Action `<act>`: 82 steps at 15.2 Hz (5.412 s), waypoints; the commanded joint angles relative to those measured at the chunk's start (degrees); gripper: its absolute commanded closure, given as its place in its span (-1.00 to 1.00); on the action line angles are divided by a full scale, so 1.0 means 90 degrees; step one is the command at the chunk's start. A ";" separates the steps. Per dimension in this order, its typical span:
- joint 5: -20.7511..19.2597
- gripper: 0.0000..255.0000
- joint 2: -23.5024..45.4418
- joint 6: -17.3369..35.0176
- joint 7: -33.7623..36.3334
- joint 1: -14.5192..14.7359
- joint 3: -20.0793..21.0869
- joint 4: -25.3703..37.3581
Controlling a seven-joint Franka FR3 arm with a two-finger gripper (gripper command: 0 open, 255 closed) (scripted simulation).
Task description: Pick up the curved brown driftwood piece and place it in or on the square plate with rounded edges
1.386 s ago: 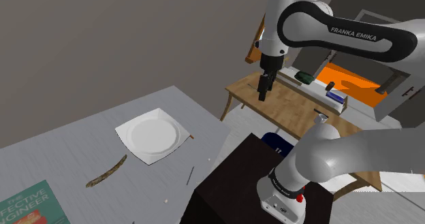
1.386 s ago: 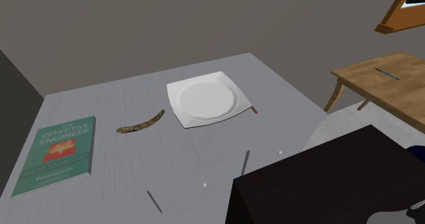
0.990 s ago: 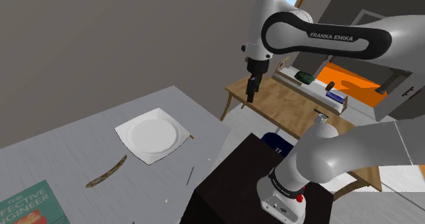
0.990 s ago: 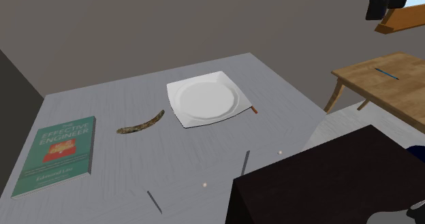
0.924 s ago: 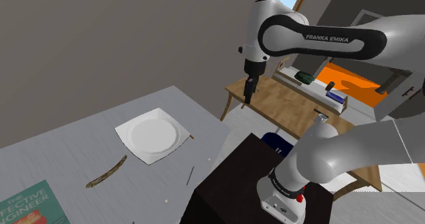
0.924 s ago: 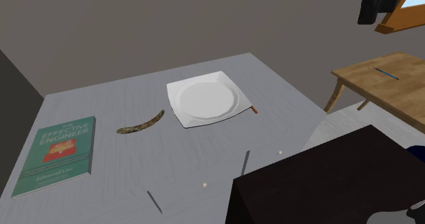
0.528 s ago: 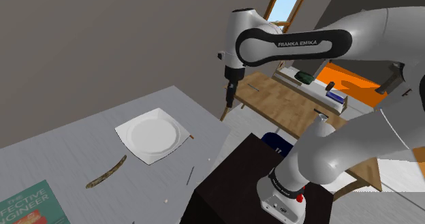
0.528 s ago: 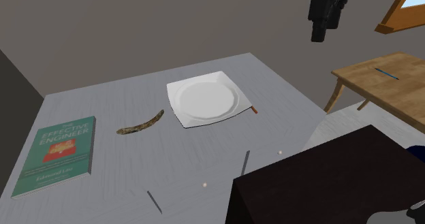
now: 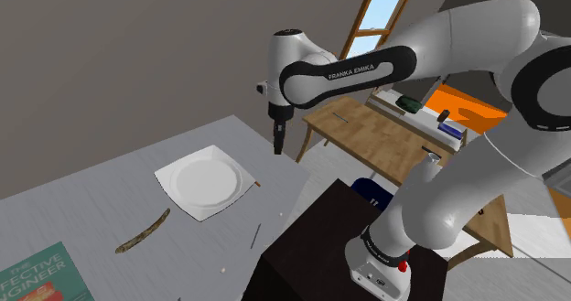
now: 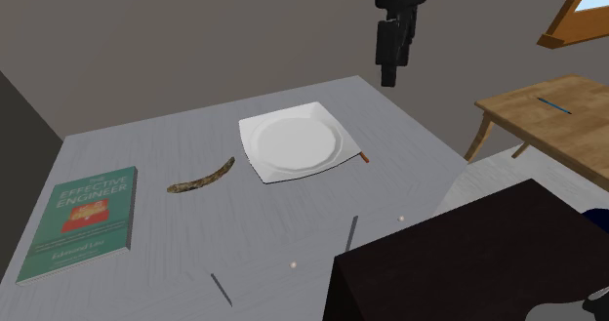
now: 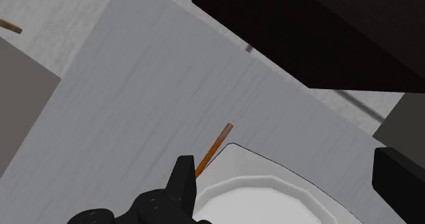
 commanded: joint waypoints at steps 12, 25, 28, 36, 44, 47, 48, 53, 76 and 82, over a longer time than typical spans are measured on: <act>-0.0017 -1.00 0.2387 0.1580 -0.1093 0.0616 0.0572 0.1323; -0.0527 -1.00 0.4517 0.2442 -0.1886 0.1332 0.1153 0.3046; -0.0684 -1.00 0.4973 0.2567 -0.2060 0.1536 0.1261 0.3474; -0.0995 -1.00 0.5882 0.2828 -0.2361 0.1953 0.1401 0.4287; -0.1074 -1.00 0.6281 0.3067 -0.2317 0.2023 0.1313 0.4448; -0.1074 -1.00 0.6281 0.3067 -0.2317 0.2023 0.1313 0.4448; -0.1074 -1.00 0.6281 0.3067 -0.2317 0.2023 0.1313 0.4448; -0.1073 1.00 0.6280 0.3066 -0.2317 0.2023 0.1313 0.4448; -0.0809 1.00 0.5219 0.2197 -0.2480 0.1839 0.1569 0.4258; -0.0685 1.00 0.4770 0.2420 -0.2985 0.1322 0.1573 0.3603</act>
